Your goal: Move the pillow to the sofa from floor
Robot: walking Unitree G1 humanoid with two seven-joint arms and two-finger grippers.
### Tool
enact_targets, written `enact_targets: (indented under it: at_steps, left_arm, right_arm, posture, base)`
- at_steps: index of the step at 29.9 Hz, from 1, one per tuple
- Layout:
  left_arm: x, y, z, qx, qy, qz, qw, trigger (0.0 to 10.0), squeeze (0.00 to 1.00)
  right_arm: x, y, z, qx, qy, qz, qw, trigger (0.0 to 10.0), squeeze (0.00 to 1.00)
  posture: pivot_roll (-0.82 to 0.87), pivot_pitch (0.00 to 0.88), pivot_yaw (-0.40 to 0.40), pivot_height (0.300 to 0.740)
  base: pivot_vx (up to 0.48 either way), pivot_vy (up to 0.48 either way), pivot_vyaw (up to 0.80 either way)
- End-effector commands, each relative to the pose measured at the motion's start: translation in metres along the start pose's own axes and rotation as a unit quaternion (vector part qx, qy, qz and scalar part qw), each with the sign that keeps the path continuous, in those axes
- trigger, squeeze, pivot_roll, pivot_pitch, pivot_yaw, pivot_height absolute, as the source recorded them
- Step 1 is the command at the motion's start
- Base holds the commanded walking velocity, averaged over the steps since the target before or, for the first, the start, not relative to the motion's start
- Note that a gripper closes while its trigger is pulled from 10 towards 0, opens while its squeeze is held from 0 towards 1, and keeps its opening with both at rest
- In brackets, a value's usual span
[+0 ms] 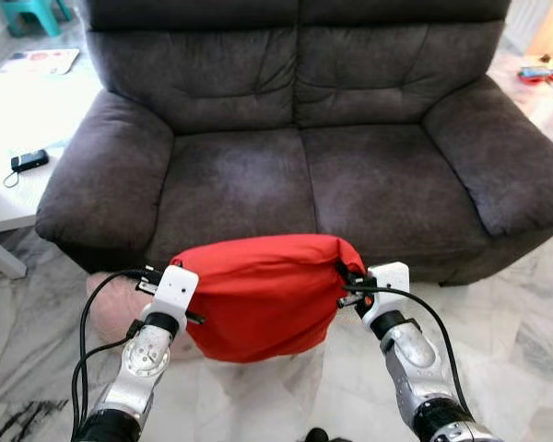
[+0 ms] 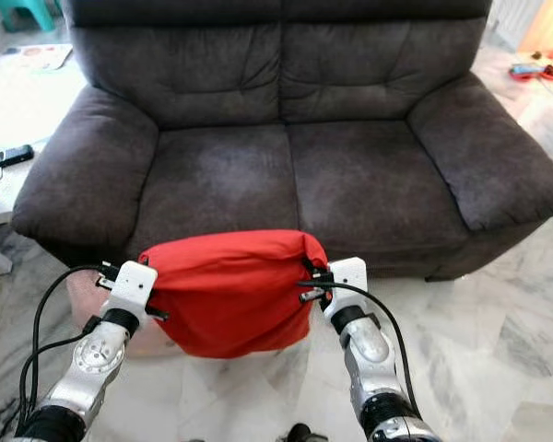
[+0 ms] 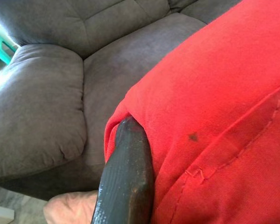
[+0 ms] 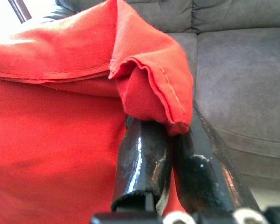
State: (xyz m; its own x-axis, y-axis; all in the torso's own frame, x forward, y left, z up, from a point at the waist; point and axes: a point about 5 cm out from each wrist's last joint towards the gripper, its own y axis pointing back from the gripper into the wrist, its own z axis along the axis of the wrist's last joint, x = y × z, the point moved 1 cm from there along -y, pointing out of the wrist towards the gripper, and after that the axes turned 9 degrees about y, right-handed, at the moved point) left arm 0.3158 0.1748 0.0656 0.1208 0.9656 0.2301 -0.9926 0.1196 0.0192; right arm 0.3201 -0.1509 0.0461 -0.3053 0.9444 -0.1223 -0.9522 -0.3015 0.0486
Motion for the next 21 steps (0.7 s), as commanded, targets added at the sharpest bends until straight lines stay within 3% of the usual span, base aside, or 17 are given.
enact_targets:
  at_steps: [1, 8, 10, 16, 21]
  left_arm:
    - [0.0208, -0.0060, 0.0147, -0.031, 0.008, 0.054, 0.998, 10.0, 0.00]
    - [0.0165, -0.0047, 0.0121, -0.027, 0.006, 0.045, 0.999, 10.0, 0.00]
    - [0.0162, -0.0062, 0.0133, -0.028, 0.006, 0.045, 0.999, 10.0, 0.00]
    - [0.0161, -0.0092, 0.0162, -0.032, 0.006, 0.045, 0.998, 10.0, 0.00]
    - [0.0164, -0.0081, 0.0162, -0.033, 0.002, 0.042, 0.999, 10.0, 0.00]
  right_arm:
    - [-0.0219, 0.0032, 0.0049, -0.011, -0.007, -0.047, 0.999, 10.0, 0.00]
    - [-0.0218, 0.0050, 0.0030, -0.008, -0.003, -0.049, 0.999, 10.0, 0.00]
    - [-0.0210, 0.0047, 0.0038, -0.010, 0.003, -0.046, 0.999, 10.0, 0.00]
    - [-0.0180, 0.0026, 0.0048, -0.008, 0.013, -0.035, 0.999, 10.0, 0.00]
    - [-0.0160, 0.0006, 0.0065, -0.012, 0.003, -0.038, 0.999, 10.0, 0.00]
  posture:
    - [0.08, 0.119, -0.012, 0.740]
    - [0.07, 0.097, -0.006, 0.740]
    - [0.07, 0.095, -0.007, 0.740]
    - [0.08, 0.101, -0.009, 0.740]
    - [0.08, 0.121, -0.008, 0.740]
  base:
    - [0.000, 0.000, 0.00]
    - [0.000, 0.000, 0.00]
    - [0.000, -0.326, 0.00]
    - [0.000, -0.366, 0.76]
    - [0.000, -0.367, 0.00]
